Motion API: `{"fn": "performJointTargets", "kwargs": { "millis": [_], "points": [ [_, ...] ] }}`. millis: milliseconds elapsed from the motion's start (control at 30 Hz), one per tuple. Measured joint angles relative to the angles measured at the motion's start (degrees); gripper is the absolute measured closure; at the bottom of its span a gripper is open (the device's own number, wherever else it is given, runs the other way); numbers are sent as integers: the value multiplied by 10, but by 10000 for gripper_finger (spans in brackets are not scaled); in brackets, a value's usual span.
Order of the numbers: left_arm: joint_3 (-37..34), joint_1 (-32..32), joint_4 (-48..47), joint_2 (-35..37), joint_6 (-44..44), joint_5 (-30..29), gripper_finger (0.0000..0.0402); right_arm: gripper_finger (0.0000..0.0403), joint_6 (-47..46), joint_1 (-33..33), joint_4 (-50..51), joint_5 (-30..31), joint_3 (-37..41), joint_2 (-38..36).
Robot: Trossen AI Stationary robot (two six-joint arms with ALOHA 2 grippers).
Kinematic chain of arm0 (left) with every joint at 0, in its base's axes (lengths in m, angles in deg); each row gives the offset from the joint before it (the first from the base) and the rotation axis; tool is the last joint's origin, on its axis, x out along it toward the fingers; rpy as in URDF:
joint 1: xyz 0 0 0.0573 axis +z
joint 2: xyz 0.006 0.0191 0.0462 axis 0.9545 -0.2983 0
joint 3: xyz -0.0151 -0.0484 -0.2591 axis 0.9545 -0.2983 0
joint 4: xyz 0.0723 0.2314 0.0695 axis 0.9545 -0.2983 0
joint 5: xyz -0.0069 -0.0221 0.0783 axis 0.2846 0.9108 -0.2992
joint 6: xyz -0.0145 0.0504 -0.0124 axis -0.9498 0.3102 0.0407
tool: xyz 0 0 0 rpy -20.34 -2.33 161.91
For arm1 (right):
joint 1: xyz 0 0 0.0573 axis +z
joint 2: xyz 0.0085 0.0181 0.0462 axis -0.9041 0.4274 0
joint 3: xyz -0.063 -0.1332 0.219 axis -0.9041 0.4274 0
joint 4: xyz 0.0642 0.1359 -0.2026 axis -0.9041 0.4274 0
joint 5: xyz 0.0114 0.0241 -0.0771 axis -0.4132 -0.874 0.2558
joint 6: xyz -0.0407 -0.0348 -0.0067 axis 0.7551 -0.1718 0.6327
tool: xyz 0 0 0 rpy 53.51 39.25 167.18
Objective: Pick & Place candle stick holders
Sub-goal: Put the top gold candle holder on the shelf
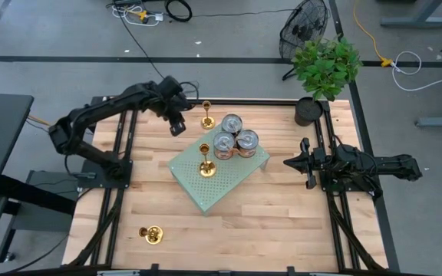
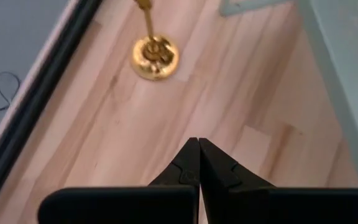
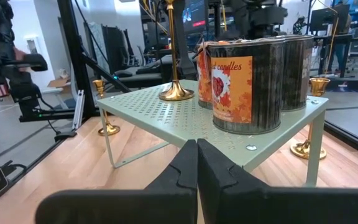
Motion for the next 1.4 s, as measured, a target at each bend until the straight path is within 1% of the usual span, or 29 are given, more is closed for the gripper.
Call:
{"fn": "performJointTargets", "kwargs": {
  "millis": [167, 333, 500, 600, 833, 1100, 1200, 1400],
  "points": [
    [0, 14, 48, -17, -2, 4, 399, 400, 0, 0, 0, 0, 0, 0],
    [0, 34, 69, -35, 56, 24, 399, 400, 0, 0, 0, 0, 0, 0],
    [-6, 56, 80, -43, 71, 72, 399, 400, 0, 0, 0, 0, 0, 0],
    [-45, 59, 132, -42, 68, 77, 399, 400, 0, 0, 0, 0, 0, 0],
    [-130, 59, 218, -41, 55, 78, 399, 400, 0, 0, 0, 0, 0, 0],
    [-212, 60, 398, -41, 39, 71, 399, 400, 0, 0, 0, 0, 0, 0],
    [-228, 62, 448, -41, 36, 69, 399, 400, 0, 0, 0, 0, 0, 0],
    [-229, 62, 495, -42, 39, 79, 396, 400, 0, 0, 0, 0, 0, 0]
  ]
}}
